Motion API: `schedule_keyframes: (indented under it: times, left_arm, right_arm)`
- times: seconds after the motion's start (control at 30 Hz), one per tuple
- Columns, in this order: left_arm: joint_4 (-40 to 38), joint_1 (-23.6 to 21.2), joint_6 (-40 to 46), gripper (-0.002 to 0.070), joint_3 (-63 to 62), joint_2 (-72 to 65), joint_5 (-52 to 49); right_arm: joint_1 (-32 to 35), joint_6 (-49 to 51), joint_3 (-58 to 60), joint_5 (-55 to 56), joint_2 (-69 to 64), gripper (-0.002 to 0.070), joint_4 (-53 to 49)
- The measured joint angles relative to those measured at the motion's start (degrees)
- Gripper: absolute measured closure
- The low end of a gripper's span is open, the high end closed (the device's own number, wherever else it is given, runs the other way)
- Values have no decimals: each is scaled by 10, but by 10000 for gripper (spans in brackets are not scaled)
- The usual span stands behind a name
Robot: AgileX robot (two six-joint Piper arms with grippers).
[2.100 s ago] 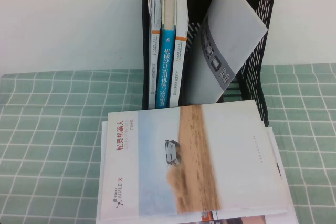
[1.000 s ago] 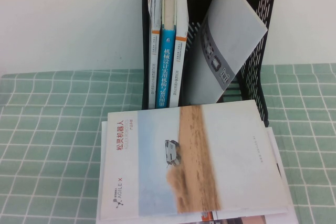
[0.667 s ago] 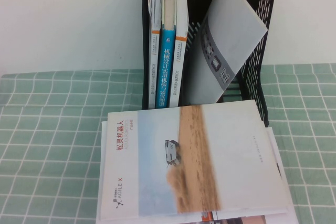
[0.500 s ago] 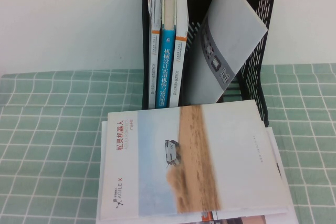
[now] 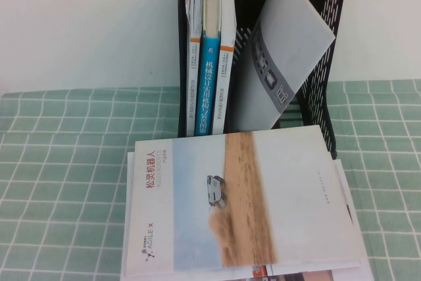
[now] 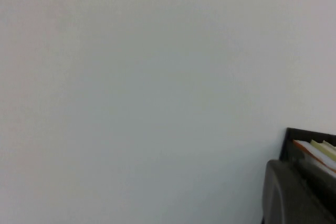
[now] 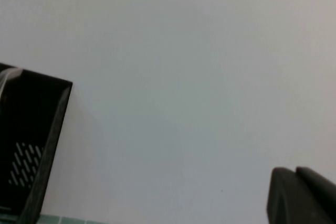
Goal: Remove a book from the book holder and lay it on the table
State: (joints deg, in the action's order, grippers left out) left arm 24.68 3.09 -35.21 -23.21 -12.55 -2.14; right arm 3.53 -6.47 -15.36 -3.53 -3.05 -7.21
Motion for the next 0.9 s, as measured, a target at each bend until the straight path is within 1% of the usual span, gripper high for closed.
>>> schedule_keyframes:
  times: [0.1,0.23,0.37,0.47,0.53,0.6,0.7,0.8,0.9]
  left_arm:
    - [0,29,-11,677,-42,-72,-1]
    - [15,89,-23,677,-96,-176,12]
    - [57,174,-24,677,-151,-291,21]
    - [61,248,-33,677,-197,-372,21]
    - [61,292,-52,677,-227,-425,21]
    - [61,339,-75,677,-261,-486,13]
    - [62,393,-116,677,-312,-585,10]
    - [62,427,-145,677,-379,-676,1]
    - [62,443,-151,677,-448,-759,-37]
  right_arm:
    - [0,0,12,42,-45,678,-9]
    - [0,9,17,119,-132,678,-81]
    - [0,71,17,257,-230,678,-163]
    - [0,126,17,365,-305,678,-206]
    - [0,144,17,423,-357,678,-227]
    - [0,151,17,466,-399,678,-240]
    - [0,160,17,494,-452,678,-245]
    - [0,181,17,515,-499,678,-245]
    - [0,199,17,542,-532,678,-246]
